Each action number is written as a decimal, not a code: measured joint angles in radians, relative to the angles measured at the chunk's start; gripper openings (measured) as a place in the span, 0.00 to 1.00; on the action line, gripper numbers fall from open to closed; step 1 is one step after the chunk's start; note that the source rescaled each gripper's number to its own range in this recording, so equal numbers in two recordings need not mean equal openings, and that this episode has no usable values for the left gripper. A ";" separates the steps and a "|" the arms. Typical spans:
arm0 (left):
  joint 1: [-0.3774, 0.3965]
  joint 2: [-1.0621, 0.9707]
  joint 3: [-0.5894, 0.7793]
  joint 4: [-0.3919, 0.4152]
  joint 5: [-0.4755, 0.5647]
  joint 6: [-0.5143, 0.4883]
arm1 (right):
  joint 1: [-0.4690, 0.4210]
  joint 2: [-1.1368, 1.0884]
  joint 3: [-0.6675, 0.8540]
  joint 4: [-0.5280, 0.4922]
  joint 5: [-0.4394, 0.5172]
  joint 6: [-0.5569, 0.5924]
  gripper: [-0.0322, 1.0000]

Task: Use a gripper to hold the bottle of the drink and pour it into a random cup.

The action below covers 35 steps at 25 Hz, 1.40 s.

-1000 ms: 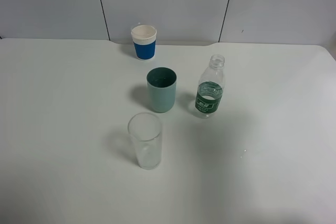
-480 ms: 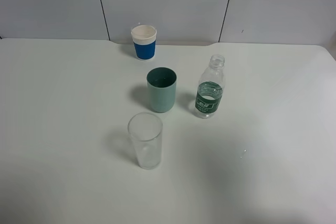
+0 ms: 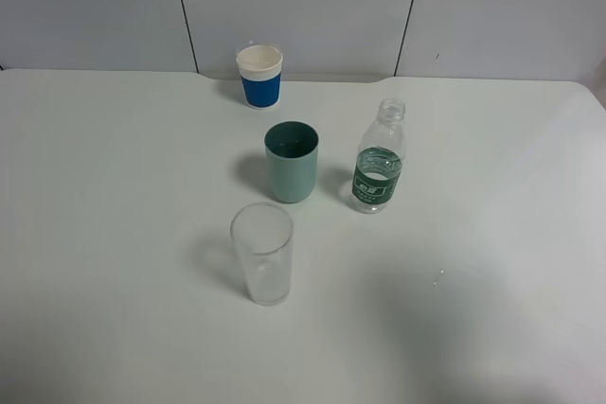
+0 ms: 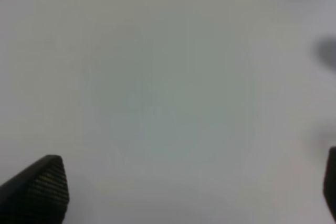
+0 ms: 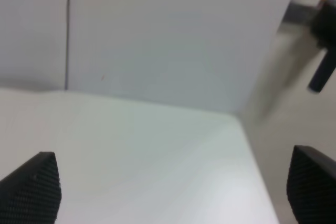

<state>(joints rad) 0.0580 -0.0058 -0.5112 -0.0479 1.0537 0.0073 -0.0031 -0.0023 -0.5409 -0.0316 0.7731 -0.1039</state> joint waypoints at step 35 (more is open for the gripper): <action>0.000 0.000 0.000 -0.001 0.000 0.000 | 0.001 0.000 0.057 0.032 0.283 0.008 0.79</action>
<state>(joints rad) 0.0580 -0.0058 -0.5112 -0.0488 1.0537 0.0073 -0.0019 -0.0023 -0.4839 0.0000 1.0558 -0.0962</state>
